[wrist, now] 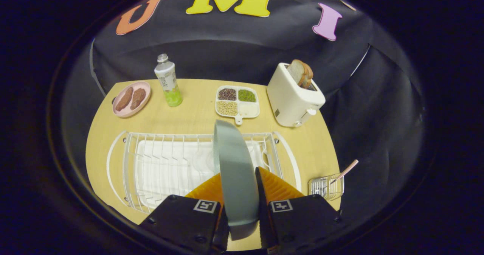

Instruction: Take the plate from the dish rack, then take the spoon from the basket and place it into the plate.

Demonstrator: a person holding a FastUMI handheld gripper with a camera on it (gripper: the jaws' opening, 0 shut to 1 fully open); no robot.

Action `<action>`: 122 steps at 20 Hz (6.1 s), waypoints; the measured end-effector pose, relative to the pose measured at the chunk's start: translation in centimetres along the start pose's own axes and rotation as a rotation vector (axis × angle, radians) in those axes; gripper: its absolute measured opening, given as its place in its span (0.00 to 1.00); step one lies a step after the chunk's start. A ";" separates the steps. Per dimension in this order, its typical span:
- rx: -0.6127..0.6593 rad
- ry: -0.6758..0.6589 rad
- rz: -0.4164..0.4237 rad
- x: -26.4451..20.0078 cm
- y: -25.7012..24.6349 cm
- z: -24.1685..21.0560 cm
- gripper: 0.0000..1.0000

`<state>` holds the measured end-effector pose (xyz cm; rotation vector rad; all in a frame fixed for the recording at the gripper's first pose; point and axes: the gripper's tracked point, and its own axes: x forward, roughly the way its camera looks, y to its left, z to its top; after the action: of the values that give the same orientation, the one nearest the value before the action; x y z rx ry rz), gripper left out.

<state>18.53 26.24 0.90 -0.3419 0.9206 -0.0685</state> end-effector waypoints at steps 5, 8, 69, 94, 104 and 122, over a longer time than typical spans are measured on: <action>0.013 -0.059 0.085 -3.4 -0.1 0.2 0.33; 0.028 -0.070 0.149 -5.2 -0.8 -1.3 0.33; 0.208 -0.530 0.227 -3.0 -14.9 -24.0 0.85; 0.346 -0.534 0.264 13.9 -29.0 -8.9 0.91; 0.417 -0.499 0.361 15.3 -28.2 -8.3 0.56; 0.455 -0.779 0.208 3.7 -31.2 -8.9 0.09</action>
<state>16.50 -6.27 3.07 0.1574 0.1478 0.0479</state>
